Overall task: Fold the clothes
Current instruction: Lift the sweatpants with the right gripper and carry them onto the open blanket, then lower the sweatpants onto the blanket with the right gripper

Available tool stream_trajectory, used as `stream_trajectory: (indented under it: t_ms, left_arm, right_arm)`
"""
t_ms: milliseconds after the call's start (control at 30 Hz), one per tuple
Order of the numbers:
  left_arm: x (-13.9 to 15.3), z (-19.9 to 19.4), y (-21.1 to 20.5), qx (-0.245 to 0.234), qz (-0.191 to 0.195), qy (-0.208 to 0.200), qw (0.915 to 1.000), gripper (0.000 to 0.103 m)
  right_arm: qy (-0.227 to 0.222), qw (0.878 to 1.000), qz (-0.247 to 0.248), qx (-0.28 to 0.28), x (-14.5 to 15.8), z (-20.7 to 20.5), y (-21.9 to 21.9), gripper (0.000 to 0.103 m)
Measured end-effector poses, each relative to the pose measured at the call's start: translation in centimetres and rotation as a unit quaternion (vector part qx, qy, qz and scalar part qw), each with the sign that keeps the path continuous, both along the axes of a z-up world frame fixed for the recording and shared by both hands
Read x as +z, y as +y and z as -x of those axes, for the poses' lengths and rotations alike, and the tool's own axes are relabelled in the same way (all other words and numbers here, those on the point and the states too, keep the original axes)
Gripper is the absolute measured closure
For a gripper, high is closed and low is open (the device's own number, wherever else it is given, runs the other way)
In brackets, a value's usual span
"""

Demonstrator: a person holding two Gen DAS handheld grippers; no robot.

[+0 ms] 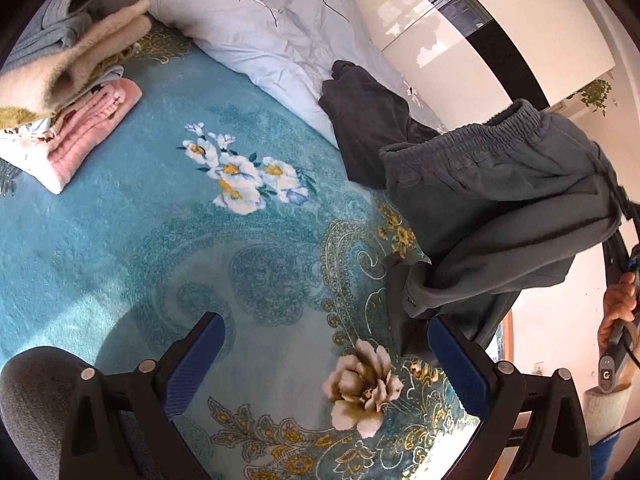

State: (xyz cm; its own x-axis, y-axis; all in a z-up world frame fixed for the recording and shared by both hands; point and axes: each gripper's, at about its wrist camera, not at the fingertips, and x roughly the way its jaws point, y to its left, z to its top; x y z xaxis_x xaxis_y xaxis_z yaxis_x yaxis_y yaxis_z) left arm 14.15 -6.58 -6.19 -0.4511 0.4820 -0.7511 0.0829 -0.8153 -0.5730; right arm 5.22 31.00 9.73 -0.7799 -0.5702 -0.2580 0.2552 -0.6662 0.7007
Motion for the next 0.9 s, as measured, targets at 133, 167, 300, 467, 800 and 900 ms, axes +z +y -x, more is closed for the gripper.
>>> stream_trajectory:
  t_ms: [133, 167, 300, 467, 800, 900]
  left_arm:
    - [-1.6, 0.2, 1.8, -0.019, 0.013, -0.028, 0.9993, 0.000]
    - [-2.1, 0.3, 2.5, -0.022, 0.020, -0.037, 0.9989, 0.000]
    - [-5.3, 0.9, 5.3, -0.039, 0.016, -0.094, 0.9947, 0.000]
    - [-9.4, 0.9, 8.7, -0.061, 0.003, -0.161, 0.9852, 0.001]
    - [-11.8, 2.9, 11.1, -0.064, 0.029, -0.176, 0.9820, 0.001]
    - [-12.3, 4.0, 12.3, -0.075, 0.047, -0.170, 0.9815, 0.001]
  right_arm:
    - [-0.113, 0.991, -0.005, -0.072, -9.5, -5.7, 6.0, 0.092]
    - [-0.144, 0.985, -0.009, -0.090, -12.0, -7.3, 7.5, 0.092]
    - [-0.265, 0.952, -0.022, -0.154, -22.2, -13.6, 13.2, 0.092]
    - [-0.337, 0.923, 0.017, -0.183, -29.3, -19.7, 15.5, 0.092]
    - [-0.324, 0.928, 0.019, -0.181, -29.3, -18.9, 18.7, 0.070]
    - [-0.330, 0.924, 0.023, -0.190, -29.6, -18.0, 20.0, 0.063]
